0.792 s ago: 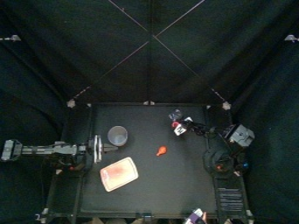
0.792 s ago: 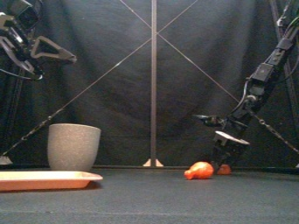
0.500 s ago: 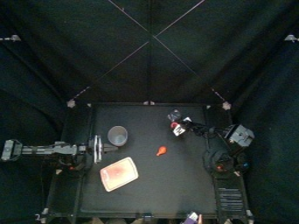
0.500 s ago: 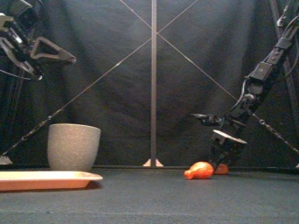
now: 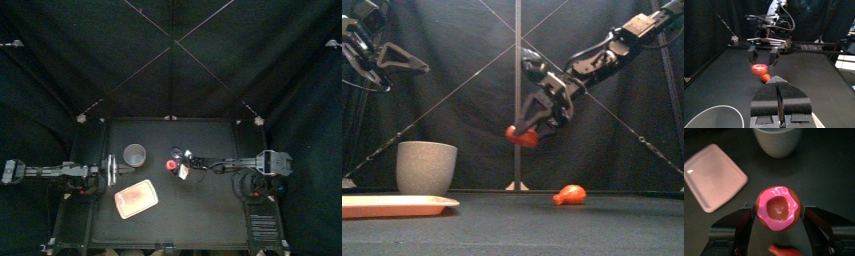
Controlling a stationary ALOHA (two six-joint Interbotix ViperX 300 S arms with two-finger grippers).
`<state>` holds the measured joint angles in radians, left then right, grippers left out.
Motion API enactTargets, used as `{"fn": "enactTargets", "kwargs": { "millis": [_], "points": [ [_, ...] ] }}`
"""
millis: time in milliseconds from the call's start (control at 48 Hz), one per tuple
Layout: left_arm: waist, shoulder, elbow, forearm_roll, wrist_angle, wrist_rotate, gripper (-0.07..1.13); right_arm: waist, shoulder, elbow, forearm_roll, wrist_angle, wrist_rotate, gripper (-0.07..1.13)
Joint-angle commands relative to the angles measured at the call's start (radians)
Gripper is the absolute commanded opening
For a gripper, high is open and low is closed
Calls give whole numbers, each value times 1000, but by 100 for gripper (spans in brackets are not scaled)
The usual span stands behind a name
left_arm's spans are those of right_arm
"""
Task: Pick the donut then place it on the pink plate
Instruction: Place donut on the pink plate
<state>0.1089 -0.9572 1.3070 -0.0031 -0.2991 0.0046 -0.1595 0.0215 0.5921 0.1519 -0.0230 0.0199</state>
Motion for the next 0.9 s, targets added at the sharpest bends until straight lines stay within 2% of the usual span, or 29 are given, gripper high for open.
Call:
{"fn": "enactTargets", "kwargs": {
  "millis": [21, 375, 583, 771, 896],
  "points": [
    [11, 5, -11, 0, -5, 2, 4, 84, 43, -84, 31, -58, -3, 61],
    [35, 5, 2, 0, -2, 0, 4, 218, 337, -396, 77, -77, -2, 61],
    [44, 5, 8, 0, 3, 2, 4, 236, 460, -561, 78, -41, 0, 62],
    [51, 5, 11, 0, 12, 2, 4, 239, 505, -646, 91, 64, 2, 74],
    [55, 5, 12, 0, 12, 2, 4, 239, 508, -655, 94, 84, 2, 92]
  ]
}}
